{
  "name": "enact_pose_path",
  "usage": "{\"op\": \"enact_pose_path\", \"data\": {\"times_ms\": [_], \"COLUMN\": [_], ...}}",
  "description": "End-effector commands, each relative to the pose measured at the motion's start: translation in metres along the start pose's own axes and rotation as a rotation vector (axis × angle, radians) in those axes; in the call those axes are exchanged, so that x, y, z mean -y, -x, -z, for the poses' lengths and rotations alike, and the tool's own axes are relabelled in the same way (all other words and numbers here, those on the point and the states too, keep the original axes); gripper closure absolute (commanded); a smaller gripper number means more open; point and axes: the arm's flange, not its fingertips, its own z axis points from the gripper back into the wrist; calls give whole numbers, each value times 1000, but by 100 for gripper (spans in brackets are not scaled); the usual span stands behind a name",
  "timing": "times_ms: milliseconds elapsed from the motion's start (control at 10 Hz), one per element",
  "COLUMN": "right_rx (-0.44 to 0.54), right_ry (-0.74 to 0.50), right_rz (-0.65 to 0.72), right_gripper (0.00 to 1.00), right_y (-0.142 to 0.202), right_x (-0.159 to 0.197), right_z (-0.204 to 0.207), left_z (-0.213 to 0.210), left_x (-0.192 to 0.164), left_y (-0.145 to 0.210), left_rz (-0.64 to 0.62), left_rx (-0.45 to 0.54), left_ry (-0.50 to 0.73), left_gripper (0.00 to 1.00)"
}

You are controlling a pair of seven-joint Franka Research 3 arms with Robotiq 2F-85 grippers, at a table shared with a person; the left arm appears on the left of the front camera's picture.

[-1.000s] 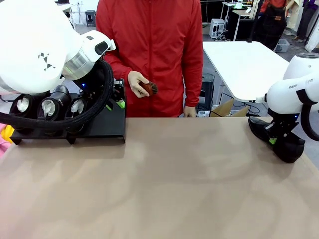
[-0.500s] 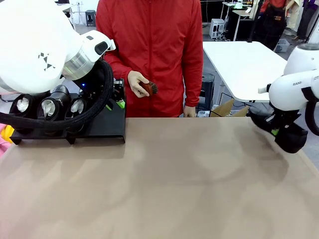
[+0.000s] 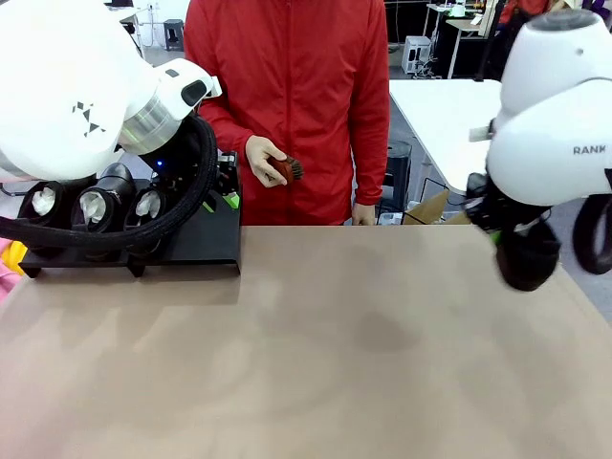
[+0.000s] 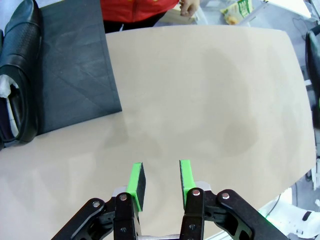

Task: Organize the shoes by placing them on the stand.
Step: Pick up one Shoe and place it in the middle of the table.

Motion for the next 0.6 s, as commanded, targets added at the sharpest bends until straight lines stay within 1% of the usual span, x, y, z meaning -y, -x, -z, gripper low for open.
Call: {"op": "enact_pose_path", "data": {"times_ms": [0,100,200,300,400,500], "right_rx": [-85,-100,-129,-134,-122,-122], "right_ry": [-211,-268,-302,-314,-264,-264], "right_rz": [69,106,112,68,57,57], "right_gripper": [100,100,100,100,100,100], "right_y": [17,27,39,49,38,38], "right_x": [-30,-49,-65,-70,-68,-68], "right_z": [-16,-21,-24,-27,-26,-26], "left_z": [-2,-2,-2,-2,-2,-2], "left_x": [-3,-3,-3,-3,-3,-3], "left_y": [4,4,4,4,4,4], "left_rz": [-3,-3,-3,-3,-3,-3], "left_rx": [1,1,1,1,1,1], "left_ry": [5,5,5,5,5,5], "left_gripper": [60,60,60,60,60,60]}}
